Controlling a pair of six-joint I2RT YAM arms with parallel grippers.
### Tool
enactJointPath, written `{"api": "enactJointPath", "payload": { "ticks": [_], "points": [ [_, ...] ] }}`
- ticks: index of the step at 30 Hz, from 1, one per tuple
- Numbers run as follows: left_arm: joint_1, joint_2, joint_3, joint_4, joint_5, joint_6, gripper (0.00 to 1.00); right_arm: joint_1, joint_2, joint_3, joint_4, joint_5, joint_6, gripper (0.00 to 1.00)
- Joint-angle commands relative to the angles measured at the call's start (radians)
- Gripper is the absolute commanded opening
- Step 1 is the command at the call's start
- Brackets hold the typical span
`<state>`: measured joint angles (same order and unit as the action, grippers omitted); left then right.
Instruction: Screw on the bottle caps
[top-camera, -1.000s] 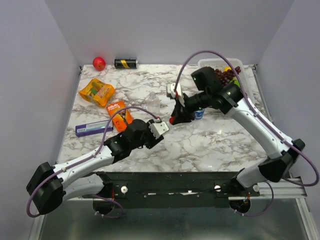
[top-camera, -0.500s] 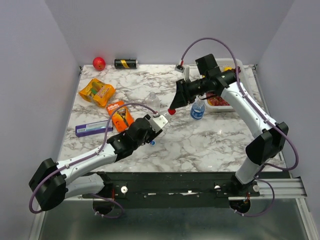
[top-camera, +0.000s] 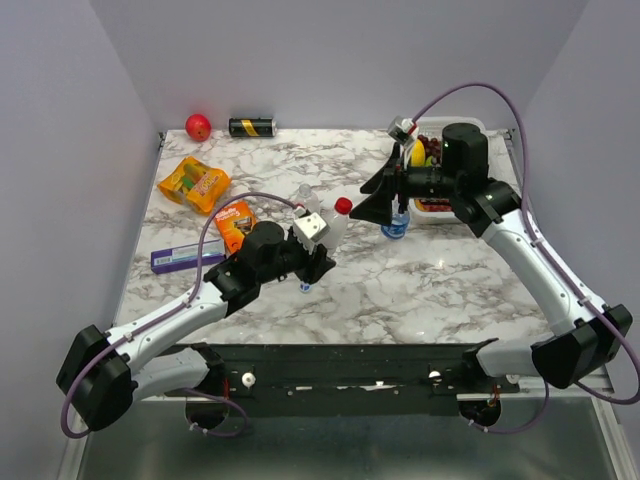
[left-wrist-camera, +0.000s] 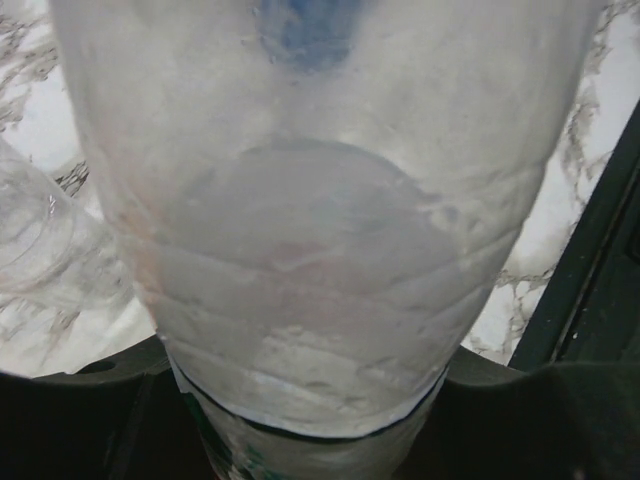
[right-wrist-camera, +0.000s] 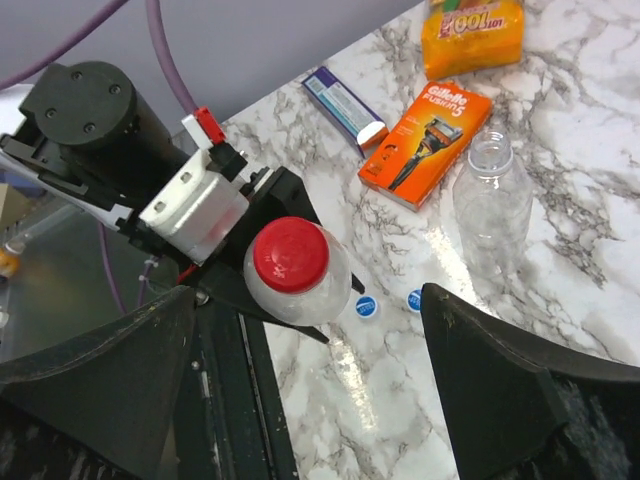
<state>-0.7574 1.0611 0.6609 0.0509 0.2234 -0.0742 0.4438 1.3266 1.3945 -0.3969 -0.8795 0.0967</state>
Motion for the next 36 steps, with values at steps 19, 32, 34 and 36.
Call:
{"api": "enactJointPath", "payload": {
  "ticks": [19, 32, 34, 36],
  "points": [
    [0.012, 0.031, 0.062, 0.102, 0.231, -0.050, 0.00, 0.085, 0.066, -0.022, 0.202, 0.013, 0.055, 0.34],
    [0.026, -0.041, 0.008, -0.032, 0.114, 0.054, 0.99, -0.108, -0.271, -0.046, -0.371, 0.163, -0.374, 0.09],
    [0.026, -0.044, 0.000, -0.048, 0.123, 0.057, 0.99, -0.169, -0.335, -0.090, -0.431, 0.198, -0.388, 0.06],
    [0.027, -0.044, -0.001, -0.049, 0.125, 0.057, 0.99, -0.247, -0.387, -0.124, -0.457, 0.211, -0.425, 0.06]
  ]
}}
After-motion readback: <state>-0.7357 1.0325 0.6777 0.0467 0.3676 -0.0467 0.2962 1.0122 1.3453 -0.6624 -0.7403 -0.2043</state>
